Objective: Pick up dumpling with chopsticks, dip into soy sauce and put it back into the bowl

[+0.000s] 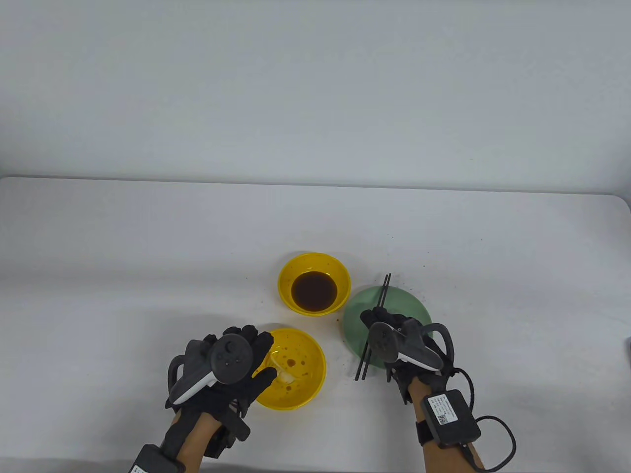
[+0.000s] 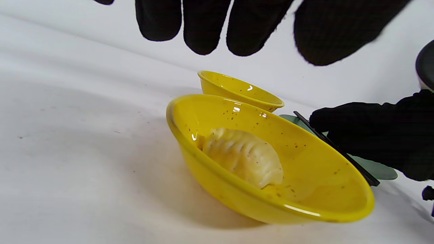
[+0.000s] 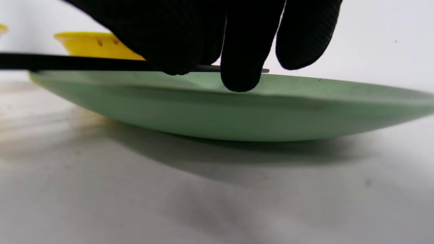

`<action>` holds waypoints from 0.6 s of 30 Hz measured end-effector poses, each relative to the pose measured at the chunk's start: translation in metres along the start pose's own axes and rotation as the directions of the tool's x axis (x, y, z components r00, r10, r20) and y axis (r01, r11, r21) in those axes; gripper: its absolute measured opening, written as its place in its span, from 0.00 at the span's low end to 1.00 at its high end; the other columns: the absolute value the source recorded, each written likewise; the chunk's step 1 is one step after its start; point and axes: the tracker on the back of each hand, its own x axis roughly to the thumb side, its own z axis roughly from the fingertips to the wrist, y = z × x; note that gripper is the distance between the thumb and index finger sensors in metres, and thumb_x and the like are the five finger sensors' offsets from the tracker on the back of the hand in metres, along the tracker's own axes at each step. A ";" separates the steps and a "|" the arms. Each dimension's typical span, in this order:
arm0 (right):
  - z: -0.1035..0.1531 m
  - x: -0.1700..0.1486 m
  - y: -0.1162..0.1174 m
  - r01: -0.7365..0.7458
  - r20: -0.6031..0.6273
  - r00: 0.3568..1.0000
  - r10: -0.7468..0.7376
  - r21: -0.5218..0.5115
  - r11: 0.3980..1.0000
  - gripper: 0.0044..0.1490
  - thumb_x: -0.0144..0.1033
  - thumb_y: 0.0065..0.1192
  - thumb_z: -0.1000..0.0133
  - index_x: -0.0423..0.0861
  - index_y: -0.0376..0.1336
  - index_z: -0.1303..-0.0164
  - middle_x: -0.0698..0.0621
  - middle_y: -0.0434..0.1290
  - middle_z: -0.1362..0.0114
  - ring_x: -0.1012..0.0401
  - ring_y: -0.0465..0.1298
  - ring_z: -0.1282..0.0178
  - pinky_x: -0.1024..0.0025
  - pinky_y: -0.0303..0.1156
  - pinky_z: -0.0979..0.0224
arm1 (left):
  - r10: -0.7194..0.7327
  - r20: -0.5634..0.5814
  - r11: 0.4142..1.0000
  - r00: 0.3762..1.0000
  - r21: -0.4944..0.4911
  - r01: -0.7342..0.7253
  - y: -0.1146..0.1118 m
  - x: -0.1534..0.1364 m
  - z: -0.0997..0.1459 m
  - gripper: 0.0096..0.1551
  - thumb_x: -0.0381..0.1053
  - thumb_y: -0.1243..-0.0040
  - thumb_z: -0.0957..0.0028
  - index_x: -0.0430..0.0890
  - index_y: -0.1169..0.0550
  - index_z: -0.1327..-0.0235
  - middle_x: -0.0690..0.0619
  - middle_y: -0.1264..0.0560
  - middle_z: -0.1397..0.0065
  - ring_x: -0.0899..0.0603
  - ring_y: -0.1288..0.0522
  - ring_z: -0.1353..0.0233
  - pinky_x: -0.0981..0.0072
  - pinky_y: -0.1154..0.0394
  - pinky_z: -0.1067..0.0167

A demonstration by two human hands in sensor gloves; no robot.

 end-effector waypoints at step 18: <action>-0.004 0.026 0.006 -0.360 0.050 0.931 0.363 -0.057 0.931 0.29 0.39 0.73 0.48 0.57 0.65 0.37 0.46 0.68 0.28 0.52 0.79 0.38 0.48 0.71 0.32 | -0.001 0.012 1.000 1.000 0.013 0.001 0.001 0.000 0.001 0.45 0.70 0.44 0.51 0.61 0.38 0.18 0.53 0.42 0.13 0.35 0.45 0.13 0.31 0.52 0.22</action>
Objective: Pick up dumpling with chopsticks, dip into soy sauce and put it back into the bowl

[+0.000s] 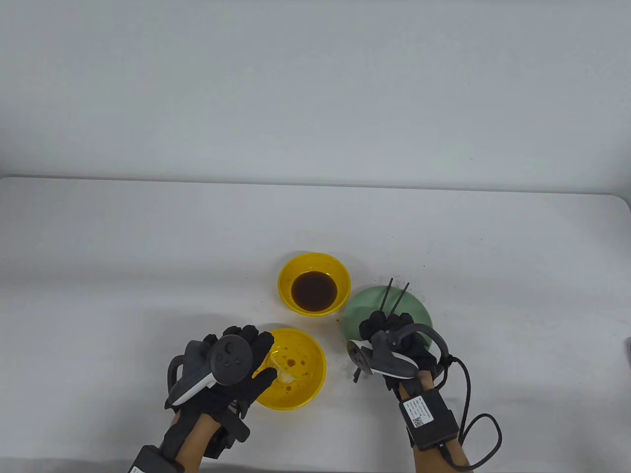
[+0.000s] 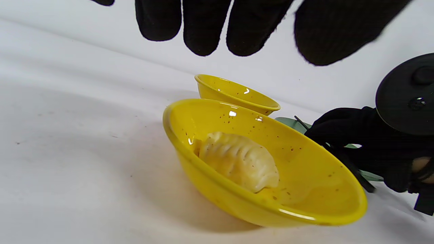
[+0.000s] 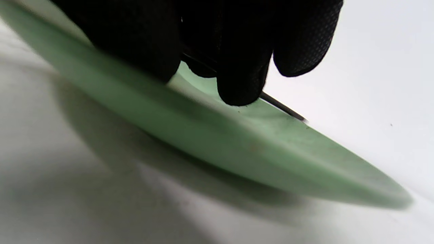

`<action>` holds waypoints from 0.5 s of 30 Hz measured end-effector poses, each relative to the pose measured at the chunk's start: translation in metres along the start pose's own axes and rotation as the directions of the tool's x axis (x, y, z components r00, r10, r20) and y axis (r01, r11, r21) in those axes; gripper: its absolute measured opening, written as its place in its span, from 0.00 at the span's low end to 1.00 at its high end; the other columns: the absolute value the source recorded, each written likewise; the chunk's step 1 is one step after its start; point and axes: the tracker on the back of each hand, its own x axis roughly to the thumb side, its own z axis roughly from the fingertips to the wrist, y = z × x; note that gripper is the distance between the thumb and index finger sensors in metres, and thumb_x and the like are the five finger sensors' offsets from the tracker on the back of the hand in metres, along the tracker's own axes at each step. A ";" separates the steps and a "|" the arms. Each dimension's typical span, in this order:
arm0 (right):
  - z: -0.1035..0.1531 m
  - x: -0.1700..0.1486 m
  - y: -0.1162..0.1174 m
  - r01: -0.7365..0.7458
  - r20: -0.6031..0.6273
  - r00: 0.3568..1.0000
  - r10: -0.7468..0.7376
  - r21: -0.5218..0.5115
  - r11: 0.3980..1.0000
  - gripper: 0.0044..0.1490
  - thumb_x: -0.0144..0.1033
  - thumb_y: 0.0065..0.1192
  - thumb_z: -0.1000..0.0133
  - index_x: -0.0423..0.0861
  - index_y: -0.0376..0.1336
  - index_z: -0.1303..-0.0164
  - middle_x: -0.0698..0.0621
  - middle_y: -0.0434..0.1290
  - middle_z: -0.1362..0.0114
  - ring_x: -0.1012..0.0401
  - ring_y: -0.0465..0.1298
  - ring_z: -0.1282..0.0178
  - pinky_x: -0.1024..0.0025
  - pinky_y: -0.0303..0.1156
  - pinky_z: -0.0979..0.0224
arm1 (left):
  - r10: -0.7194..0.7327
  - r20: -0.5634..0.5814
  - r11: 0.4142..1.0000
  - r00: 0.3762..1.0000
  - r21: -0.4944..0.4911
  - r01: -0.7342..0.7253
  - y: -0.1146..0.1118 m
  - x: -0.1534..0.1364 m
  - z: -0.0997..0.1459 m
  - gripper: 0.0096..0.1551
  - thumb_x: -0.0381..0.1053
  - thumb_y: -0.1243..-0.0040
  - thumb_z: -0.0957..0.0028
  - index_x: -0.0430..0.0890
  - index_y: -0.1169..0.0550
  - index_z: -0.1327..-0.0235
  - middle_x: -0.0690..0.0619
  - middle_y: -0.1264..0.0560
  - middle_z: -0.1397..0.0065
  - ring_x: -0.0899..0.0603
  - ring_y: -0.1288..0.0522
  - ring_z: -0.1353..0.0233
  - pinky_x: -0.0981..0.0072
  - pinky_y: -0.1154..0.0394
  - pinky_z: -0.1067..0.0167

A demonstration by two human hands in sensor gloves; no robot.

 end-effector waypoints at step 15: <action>0.039 -0.071 -0.052 0.622 0.064 0.723 -0.688 -0.494 0.608 0.25 0.42 0.64 0.45 0.44 0.67 0.40 0.35 0.72 0.41 0.52 0.87 0.54 0.50 0.81 0.43 | 0.045 -0.017 0.999 0.999 0.000 -0.045 0.003 -0.007 0.000 0.45 0.70 0.44 0.51 0.61 0.39 0.18 0.54 0.42 0.12 0.35 0.46 0.12 0.31 0.54 0.21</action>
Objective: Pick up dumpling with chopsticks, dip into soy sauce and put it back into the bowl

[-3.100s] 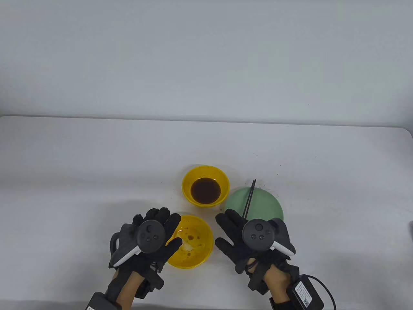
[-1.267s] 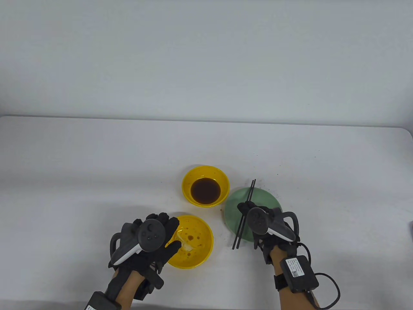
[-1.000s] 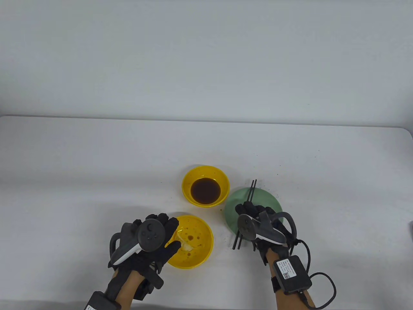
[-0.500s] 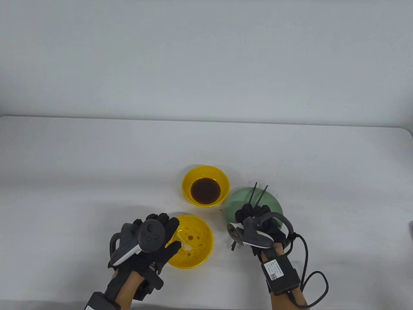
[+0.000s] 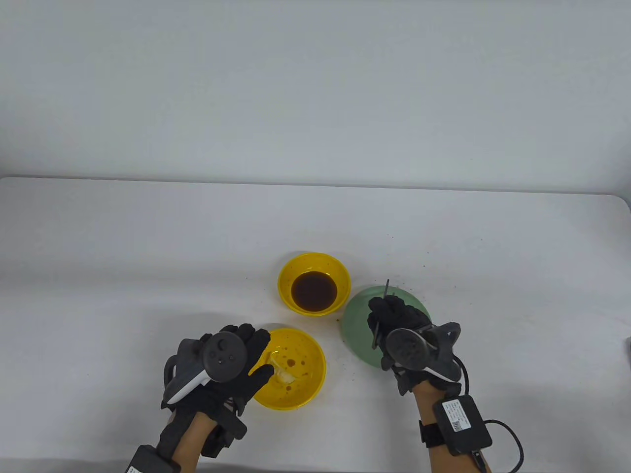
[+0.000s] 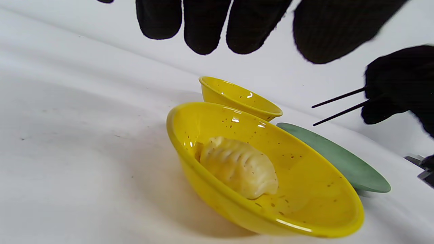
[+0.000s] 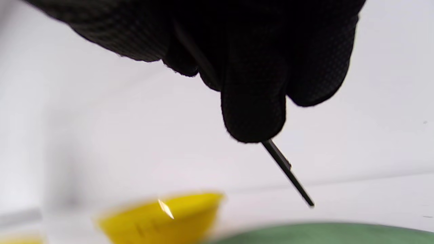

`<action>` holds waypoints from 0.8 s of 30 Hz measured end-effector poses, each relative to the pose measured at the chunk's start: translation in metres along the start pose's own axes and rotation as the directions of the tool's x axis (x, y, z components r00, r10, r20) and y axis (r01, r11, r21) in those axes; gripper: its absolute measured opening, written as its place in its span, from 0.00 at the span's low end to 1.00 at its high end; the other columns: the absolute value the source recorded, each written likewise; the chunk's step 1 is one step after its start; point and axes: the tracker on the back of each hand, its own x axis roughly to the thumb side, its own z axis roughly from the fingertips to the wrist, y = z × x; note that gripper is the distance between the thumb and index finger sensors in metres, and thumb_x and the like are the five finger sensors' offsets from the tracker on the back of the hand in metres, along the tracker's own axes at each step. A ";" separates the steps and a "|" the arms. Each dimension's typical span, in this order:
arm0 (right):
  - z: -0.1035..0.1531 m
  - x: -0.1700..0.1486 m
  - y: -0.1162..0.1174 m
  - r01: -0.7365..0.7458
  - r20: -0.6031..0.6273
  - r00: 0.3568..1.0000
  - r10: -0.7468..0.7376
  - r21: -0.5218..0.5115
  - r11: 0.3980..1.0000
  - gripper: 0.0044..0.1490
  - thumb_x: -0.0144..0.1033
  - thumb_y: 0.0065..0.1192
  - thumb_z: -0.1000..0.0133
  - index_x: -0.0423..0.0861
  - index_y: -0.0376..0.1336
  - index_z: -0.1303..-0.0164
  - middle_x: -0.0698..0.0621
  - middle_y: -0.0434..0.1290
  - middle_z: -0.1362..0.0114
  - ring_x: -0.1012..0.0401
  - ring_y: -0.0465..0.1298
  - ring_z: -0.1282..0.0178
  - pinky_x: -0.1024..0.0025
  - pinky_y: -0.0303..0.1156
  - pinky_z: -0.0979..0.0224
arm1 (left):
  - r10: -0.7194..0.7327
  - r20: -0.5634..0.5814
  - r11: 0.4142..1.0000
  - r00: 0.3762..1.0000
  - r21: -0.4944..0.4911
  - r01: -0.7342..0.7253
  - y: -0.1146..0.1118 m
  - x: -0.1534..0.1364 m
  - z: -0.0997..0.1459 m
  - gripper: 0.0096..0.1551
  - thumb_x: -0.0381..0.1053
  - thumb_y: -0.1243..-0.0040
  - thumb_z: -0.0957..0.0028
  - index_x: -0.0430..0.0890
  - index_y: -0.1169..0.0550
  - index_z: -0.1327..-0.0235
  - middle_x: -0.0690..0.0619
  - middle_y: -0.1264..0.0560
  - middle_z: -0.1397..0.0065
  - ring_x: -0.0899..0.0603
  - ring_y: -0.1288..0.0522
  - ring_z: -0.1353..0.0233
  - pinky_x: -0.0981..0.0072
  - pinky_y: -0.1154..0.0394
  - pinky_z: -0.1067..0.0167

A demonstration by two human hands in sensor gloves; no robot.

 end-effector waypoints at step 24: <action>0.032 0.045 0.063 0.929 -0.548 0.354 -0.758 0.114 0.352 0.26 0.40 0.62 0.43 0.41 0.66 0.37 0.30 0.68 0.37 0.50 0.87 0.52 0.49 0.82 0.46 | 0.042 -0.008 0.999 0.999 0.006 -0.042 0.003 -0.006 0.000 0.45 0.70 0.45 0.50 0.62 0.40 0.18 0.54 0.44 0.12 0.35 0.48 0.12 0.30 0.55 0.21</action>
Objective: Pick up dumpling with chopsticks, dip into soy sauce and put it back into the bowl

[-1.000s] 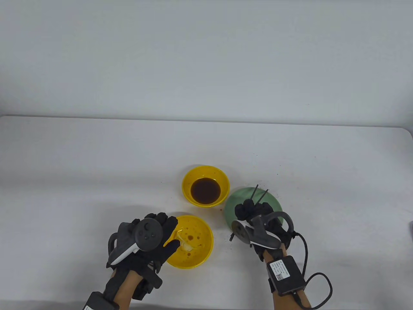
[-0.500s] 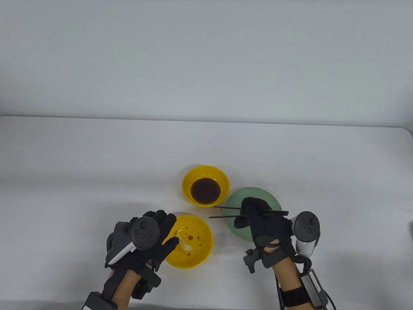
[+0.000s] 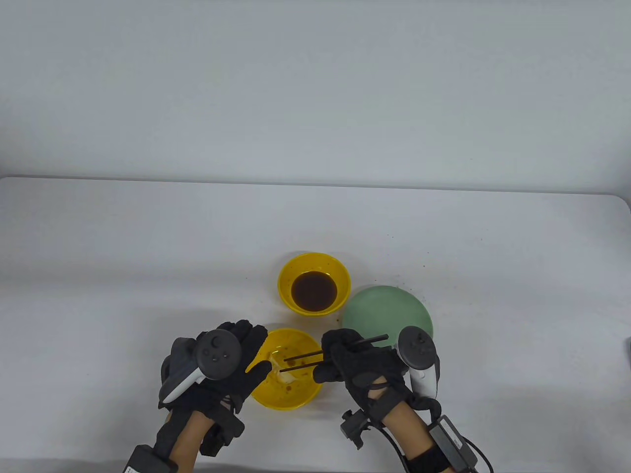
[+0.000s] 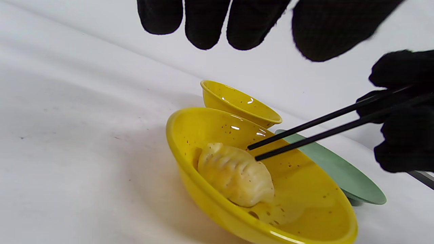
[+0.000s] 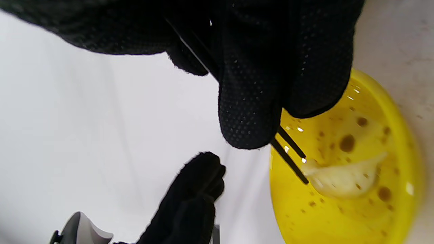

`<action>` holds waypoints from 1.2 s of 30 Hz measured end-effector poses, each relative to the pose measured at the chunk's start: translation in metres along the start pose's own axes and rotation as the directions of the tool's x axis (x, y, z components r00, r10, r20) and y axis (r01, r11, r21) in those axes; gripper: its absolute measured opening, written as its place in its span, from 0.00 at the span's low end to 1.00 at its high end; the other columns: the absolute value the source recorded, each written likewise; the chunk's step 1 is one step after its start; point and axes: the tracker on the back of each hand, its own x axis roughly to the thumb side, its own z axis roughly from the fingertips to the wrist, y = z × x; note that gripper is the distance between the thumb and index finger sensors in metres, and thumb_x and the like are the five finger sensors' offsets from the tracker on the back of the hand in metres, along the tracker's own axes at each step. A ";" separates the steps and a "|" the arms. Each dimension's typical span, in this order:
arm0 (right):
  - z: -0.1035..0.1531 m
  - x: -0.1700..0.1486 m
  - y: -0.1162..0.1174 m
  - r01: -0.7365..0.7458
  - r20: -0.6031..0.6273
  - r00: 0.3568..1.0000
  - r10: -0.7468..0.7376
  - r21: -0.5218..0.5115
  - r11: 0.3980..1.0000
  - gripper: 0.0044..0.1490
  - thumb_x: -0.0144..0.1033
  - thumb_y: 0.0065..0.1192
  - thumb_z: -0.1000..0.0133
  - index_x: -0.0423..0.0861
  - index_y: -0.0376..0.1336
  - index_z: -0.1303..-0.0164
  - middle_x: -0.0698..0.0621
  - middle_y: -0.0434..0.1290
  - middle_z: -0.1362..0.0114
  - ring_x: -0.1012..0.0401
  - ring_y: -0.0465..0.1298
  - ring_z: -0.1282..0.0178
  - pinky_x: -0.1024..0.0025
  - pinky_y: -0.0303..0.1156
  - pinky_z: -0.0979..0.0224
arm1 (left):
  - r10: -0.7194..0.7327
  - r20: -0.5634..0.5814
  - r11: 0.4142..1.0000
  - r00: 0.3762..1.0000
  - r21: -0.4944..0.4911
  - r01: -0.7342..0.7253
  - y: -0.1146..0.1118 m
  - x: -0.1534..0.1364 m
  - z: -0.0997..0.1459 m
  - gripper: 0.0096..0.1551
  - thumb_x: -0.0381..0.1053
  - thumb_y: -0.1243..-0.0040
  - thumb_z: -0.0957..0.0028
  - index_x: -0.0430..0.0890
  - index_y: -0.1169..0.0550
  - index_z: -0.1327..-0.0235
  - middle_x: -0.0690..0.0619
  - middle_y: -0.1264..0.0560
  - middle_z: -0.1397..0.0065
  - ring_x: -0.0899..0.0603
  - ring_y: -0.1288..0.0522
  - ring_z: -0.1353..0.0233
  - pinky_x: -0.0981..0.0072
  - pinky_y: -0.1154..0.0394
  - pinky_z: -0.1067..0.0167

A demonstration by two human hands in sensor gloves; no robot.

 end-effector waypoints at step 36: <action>-0.007 -0.016 0.015 -0.044 -0.073 0.996 0.042 -0.029 0.999 0.24 0.37 0.67 0.45 0.35 0.71 0.46 0.24 0.75 0.44 0.47 0.90 0.56 0.47 0.84 0.50 | 0.012 0.007 1.000 1.000 0.005 -0.012 0.002 -0.001 0.000 0.45 0.70 0.45 0.50 0.62 0.40 0.18 0.55 0.45 0.12 0.35 0.48 0.12 0.30 0.55 0.21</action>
